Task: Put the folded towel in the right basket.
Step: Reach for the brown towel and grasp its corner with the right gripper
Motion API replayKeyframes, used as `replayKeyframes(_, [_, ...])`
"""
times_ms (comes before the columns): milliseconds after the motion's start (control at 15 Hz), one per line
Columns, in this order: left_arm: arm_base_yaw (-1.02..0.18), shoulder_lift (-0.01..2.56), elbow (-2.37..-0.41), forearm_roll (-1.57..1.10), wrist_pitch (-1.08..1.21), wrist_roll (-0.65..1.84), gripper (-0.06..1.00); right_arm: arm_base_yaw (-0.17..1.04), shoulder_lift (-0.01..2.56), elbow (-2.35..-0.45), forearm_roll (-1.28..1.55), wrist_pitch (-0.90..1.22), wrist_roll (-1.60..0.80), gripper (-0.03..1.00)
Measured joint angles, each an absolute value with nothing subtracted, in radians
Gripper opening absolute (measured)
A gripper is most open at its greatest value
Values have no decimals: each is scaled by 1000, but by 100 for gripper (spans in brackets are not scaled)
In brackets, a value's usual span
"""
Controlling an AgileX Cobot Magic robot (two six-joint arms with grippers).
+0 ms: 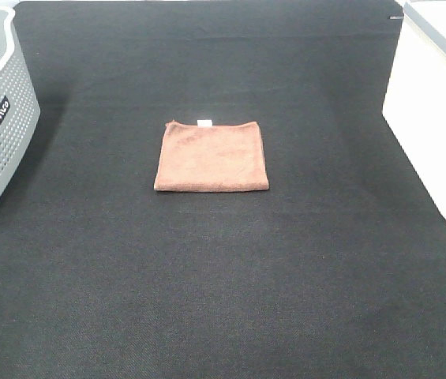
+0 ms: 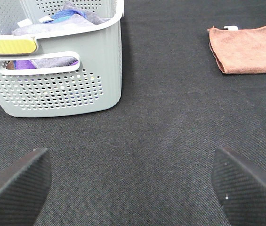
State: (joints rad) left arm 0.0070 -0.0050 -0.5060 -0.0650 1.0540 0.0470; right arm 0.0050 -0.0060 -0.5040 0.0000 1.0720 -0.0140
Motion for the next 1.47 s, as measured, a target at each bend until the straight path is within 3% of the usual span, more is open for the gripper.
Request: replayKeyframes(1467, [7,-5,-506,-65,1054,47,87,5,-6,-504,0,1072,-14,63])
